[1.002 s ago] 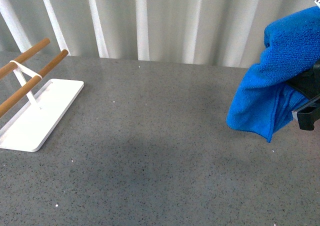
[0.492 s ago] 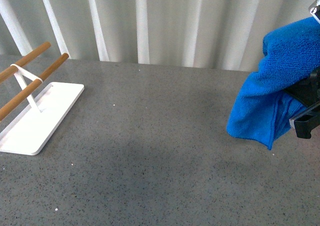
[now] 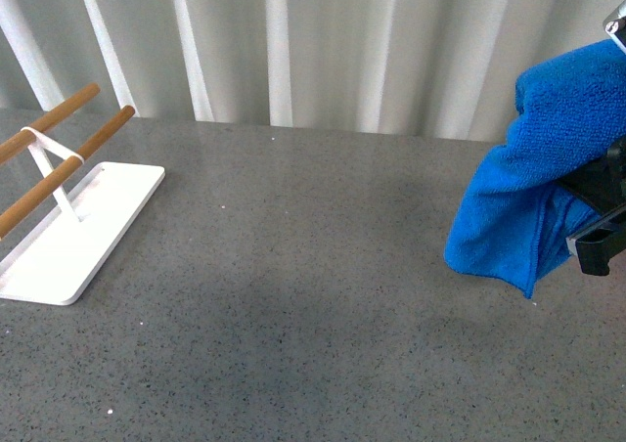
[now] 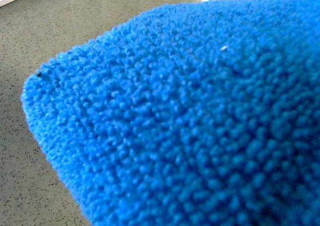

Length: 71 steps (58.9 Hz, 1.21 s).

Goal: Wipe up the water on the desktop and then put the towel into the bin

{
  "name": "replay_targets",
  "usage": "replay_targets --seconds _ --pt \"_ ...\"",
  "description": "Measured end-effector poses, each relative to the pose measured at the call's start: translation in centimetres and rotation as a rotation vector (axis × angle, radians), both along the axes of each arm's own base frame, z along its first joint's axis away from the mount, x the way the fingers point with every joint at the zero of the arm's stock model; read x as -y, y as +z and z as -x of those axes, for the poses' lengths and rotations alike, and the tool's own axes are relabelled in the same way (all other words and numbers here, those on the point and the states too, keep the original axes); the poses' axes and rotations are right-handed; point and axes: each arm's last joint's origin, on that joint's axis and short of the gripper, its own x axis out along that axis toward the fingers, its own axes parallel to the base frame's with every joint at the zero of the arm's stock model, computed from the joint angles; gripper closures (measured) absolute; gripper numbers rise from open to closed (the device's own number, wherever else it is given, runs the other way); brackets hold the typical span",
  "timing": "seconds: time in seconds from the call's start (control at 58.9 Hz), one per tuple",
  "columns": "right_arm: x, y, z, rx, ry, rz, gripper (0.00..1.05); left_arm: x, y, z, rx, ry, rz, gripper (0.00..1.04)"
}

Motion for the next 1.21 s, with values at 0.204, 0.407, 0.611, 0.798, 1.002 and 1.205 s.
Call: replay_targets --seconds 0.204,0.407,0.611,0.798,1.002,1.205 --pt "0.0 -0.1 0.0 -0.005 -0.004 0.002 1.00 0.0 0.1 0.5 0.028 0.002 0.000 1.01" --pt "0.0 -0.7 -0.1 -0.087 -0.037 -0.015 1.00 0.0 0.1 0.5 0.027 0.001 0.000 0.81" --pt "-0.1 -1.3 -2.2 -0.248 -0.111 -0.086 1.00 0.0 0.1 0.5 0.027 0.001 0.000 0.50" --pt "-0.2 -3.2 -3.9 -0.391 -0.161 -0.108 1.00 0.0 0.1 0.5 0.027 0.001 0.000 0.22" --pt "0.6 -5.9 -5.4 -0.496 -0.218 -0.081 1.00 0.0 0.1 0.5 0.027 0.001 -0.002 0.08" --pt "2.4 -9.7 -5.8 -0.582 -0.288 -0.059 1.00 0.0 0.1 0.5 0.027 0.001 -0.002 0.07"
